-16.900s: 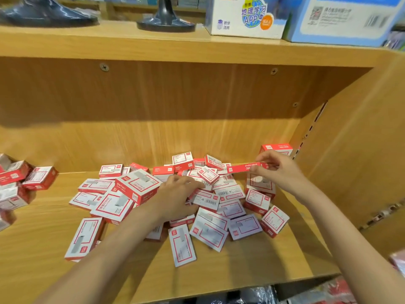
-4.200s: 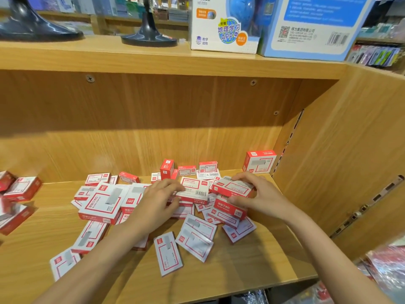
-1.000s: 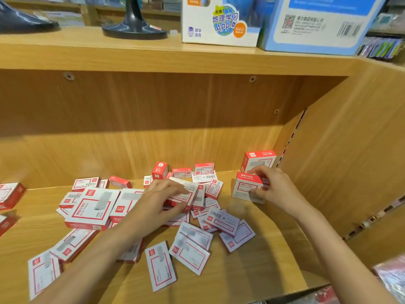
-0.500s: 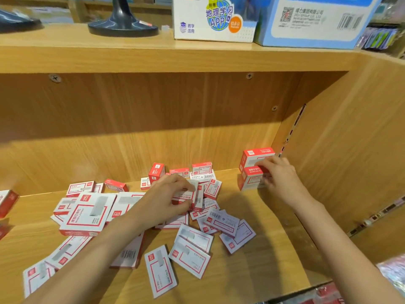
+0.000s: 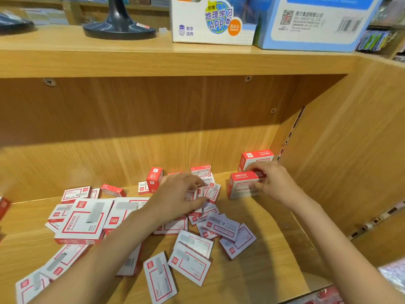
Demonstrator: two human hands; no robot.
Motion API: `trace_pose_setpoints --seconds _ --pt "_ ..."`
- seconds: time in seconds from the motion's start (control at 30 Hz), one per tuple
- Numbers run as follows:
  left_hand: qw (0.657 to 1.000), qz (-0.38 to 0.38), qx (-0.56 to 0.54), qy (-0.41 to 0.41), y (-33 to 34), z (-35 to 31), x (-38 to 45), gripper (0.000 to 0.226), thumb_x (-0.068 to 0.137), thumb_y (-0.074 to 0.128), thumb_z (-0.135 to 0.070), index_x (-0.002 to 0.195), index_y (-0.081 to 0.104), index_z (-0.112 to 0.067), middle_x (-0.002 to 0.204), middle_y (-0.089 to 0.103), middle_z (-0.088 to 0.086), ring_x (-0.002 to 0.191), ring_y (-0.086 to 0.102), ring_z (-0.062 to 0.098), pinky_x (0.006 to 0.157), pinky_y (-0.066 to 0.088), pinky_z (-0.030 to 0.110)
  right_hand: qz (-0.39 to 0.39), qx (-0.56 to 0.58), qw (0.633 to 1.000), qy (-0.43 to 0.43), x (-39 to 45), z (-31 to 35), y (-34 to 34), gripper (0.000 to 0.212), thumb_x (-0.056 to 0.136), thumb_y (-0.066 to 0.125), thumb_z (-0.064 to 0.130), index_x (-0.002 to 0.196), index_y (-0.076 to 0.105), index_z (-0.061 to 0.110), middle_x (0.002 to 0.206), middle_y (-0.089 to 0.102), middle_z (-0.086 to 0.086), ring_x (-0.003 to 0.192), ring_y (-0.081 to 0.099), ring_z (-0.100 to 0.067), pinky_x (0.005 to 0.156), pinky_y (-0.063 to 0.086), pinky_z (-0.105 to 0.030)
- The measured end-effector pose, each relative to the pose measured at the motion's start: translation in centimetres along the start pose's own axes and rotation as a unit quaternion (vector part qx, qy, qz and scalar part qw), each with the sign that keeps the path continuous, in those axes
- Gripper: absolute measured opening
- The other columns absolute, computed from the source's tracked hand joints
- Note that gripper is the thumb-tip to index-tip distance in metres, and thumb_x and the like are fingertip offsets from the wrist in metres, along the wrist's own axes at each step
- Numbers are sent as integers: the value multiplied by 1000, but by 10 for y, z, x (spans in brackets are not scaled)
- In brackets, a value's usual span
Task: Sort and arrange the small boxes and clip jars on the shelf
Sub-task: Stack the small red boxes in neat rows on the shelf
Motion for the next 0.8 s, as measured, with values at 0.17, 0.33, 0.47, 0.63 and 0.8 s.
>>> trace_pose_setpoints --seconds 0.17,0.33,0.47,0.63,0.8 --pt "999 16 -27 -1 14 -33 35 52 81 65 -39 127 48 -22 120 53 -4 110 48 13 93 42 32 47 45 997 35 2 -4 -11 58 74 76 21 125 51 17 121 58 2 111 51 -15 94 41 -27" --pt "999 -6 -52 5 28 -37 47 20 85 64 -25 104 59 -18 96 56 -5 92 55 15 76 43 26 105 92 989 46 -10 -9 11 50 73 75 10 119 55 16 107 59 5 101 55 -11 83 44 -21" --pt "988 -1 -157 -6 30 -28 42 20 84 64 -16 104 59 -20 100 62 -4 92 57 8 82 49 23 67 232 968 73 -23 -21 33 39 76 72 7 108 57 24 106 61 9 102 57 -10 86 49 -25" --pt "977 -18 -214 2 24 -26 48 28 85 62 -8 110 56 -21 100 59 -9 92 55 0 78 43 6 -66 290 955 14 -22 -14 4 27 75 71 -1 97 60 10 90 59 5 78 55 2 71 41 -7" --pt "977 -4 -212 -2 26 -28 53 47 84 64 -12 128 48 -20 115 55 -1 105 54 11 90 46 22 -149 -22 988 -46 -26 -3 -10 32 72 76 12 101 61 9 102 57 -1 92 41 -11 75 27 -16"
Point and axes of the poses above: each hand's wrist, its own x-axis towards the middle knuckle, its own y-axis out of the palm, z = x × y, the point moved 7 cm from there along x, towards the middle knuckle
